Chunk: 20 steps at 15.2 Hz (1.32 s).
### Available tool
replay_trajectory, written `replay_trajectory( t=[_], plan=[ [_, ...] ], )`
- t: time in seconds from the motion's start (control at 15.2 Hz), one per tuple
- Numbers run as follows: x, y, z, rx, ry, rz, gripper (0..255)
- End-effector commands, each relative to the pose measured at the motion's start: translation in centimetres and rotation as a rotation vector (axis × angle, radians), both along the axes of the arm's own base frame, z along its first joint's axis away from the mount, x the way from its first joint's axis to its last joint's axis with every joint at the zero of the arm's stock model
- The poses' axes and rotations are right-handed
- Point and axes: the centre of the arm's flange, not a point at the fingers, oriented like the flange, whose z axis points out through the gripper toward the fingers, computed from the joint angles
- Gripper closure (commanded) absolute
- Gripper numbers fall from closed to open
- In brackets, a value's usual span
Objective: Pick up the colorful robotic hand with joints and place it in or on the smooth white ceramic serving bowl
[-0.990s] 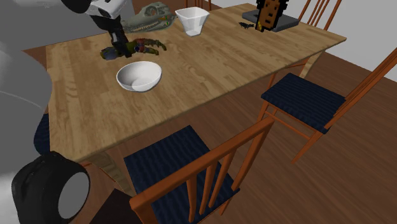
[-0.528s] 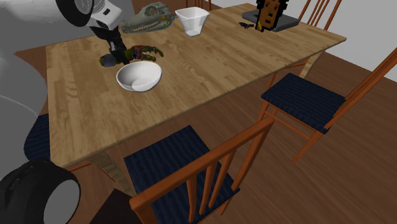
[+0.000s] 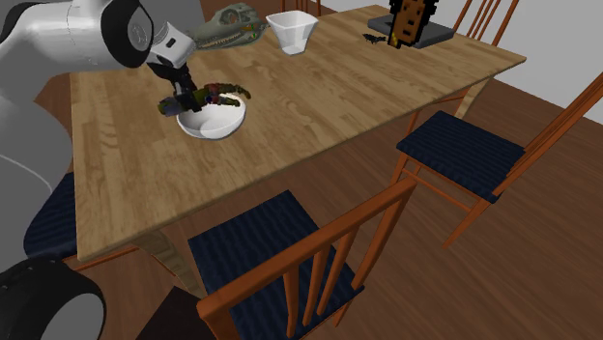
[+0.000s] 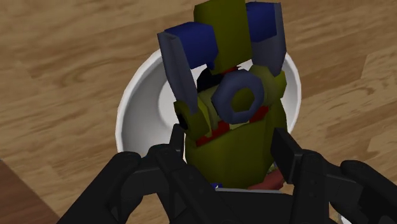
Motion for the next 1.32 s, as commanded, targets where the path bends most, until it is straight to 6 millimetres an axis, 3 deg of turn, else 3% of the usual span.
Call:
replay_trajectory(
  t=[0.0, 0.13, 0.59, 0.66, 0.99, 1.25],
  plan=[
    [0.0, 0.1, -1.1, 0.000, -0.001, 0.000, 255],
    [0.0, 0.1, -2.1, 0.000, -0.001, 0.000, 255],
    [0.0, 0.1, -2.1, 0.000, -0.001, 0.000, 255],
    [0.0, 0.0, -2.1, 0.000, -0.001, 0.000, 0],
    [0.0, 0.1, -2.1, 0.000, -0.001, 0.000, 0],
    [-1.8, -0.3, 2.6, 0.000, -0.001, 0.000, 0]
  ],
)
